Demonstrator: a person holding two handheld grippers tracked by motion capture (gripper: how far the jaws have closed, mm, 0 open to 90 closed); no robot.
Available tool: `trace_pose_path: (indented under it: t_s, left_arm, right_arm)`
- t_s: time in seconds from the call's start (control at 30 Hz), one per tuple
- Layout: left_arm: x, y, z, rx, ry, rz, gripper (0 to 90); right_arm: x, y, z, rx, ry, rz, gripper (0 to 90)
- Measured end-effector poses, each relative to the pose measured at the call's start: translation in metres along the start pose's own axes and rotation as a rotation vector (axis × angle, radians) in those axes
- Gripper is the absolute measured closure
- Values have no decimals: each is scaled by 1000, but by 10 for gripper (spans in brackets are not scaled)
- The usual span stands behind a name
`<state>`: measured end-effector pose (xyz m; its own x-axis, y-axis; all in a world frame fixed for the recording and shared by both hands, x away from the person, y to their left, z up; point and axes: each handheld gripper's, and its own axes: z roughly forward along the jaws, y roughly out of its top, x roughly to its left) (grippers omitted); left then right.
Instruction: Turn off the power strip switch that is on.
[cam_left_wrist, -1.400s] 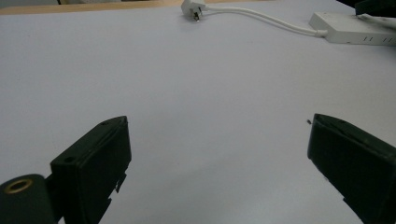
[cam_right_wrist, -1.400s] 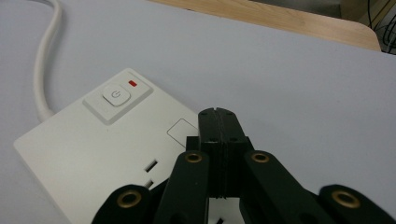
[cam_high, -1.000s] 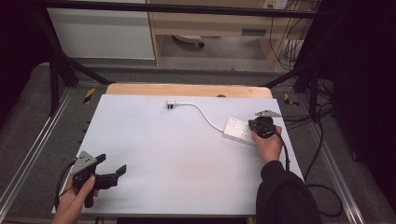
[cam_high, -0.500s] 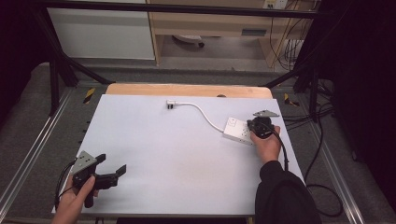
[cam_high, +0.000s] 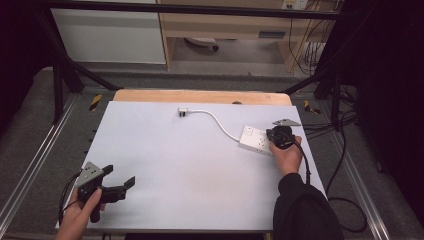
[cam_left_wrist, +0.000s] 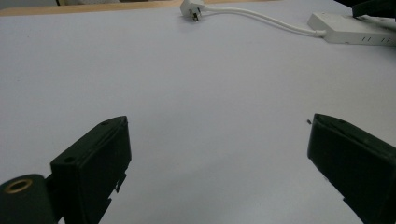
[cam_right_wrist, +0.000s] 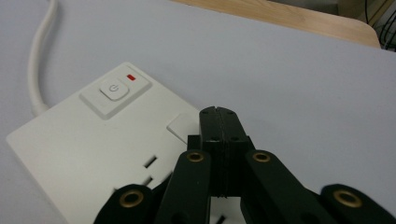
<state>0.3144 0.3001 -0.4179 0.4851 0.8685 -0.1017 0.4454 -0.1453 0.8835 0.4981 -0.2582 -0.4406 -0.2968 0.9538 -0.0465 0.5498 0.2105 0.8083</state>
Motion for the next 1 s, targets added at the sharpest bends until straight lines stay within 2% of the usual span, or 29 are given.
trace_pose_path:
  t_s: [0.03,0.13,0.23,0.33,0.57,1.0]
  left_arm:
    - [0,0,0,0,0,1,62]
    - [0,0,0,0,1,1,62]
    - [0,0,0,2,2,3,63]
    - [0,0,1,4,2,3,63]
    - [1,0,0,0,3,5,63]
    - [0,0,0,2,7,7,63]
  right_arm:
    - [-1,0,-1,5,4,6,900]
    - [0,1,-1,16,2,-16,900]
    - [-2,1,-1,12,13,10,900]
    - [-2,1,-1,9,14,15,900]
    - [2,6,-2,-17,23,5,900]
    - [6,10,-8,-51,56,19,900]
